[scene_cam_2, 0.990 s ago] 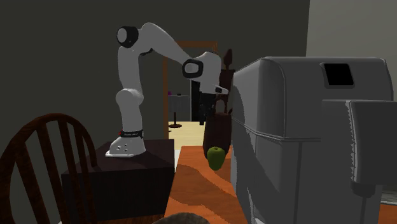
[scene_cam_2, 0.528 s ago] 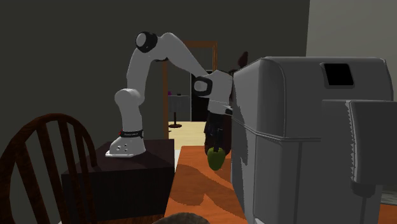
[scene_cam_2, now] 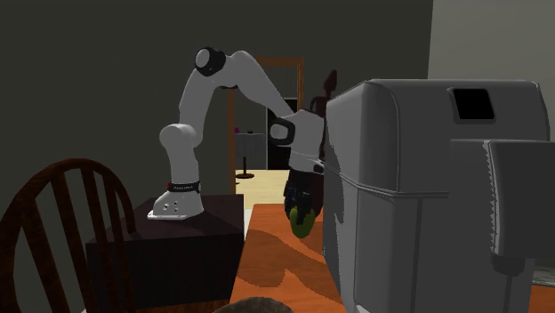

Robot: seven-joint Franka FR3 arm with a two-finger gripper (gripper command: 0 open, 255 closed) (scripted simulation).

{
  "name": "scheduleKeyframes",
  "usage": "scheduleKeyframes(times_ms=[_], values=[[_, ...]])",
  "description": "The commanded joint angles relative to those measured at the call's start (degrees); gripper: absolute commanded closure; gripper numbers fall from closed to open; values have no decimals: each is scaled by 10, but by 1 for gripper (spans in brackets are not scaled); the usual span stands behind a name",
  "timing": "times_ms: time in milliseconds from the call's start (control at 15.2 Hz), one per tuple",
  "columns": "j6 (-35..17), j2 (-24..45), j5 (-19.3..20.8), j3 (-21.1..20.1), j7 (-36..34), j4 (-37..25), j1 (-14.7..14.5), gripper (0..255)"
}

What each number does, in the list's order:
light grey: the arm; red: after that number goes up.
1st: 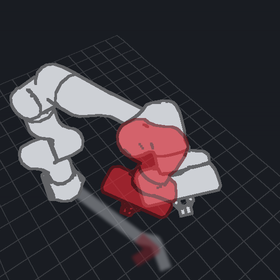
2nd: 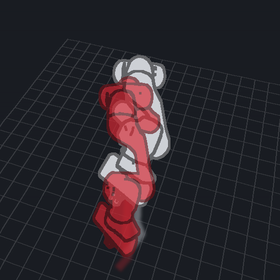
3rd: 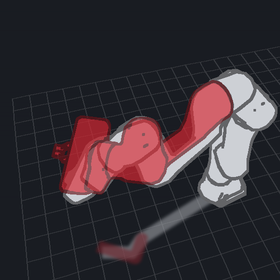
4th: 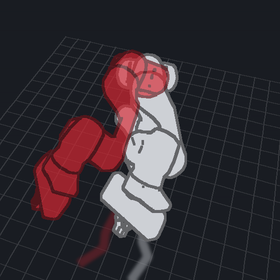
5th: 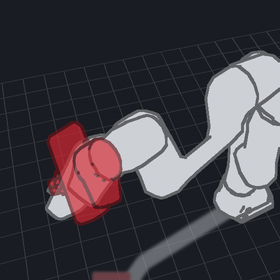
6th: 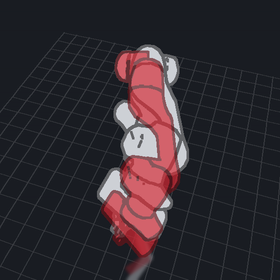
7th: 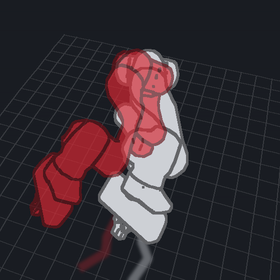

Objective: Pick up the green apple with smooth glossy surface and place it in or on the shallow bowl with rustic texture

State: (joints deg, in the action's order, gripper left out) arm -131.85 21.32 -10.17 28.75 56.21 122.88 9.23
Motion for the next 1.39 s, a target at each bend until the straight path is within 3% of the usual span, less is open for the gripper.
scheduleKeyframes(times_ms=[0, 330, 396, 990, 1320], values=[[-15, 5, -3, -5, -2, 5, -5, 0], [-15, 5, -3, -5, -2, 5, -5, 0], [-14, 5, -3, -5, -2, 5, -5, 255], [-15, 5, -3, -5, -2, 5, -5, 255], [16, -27, 18, 6, -14, 2, -14, 255]])
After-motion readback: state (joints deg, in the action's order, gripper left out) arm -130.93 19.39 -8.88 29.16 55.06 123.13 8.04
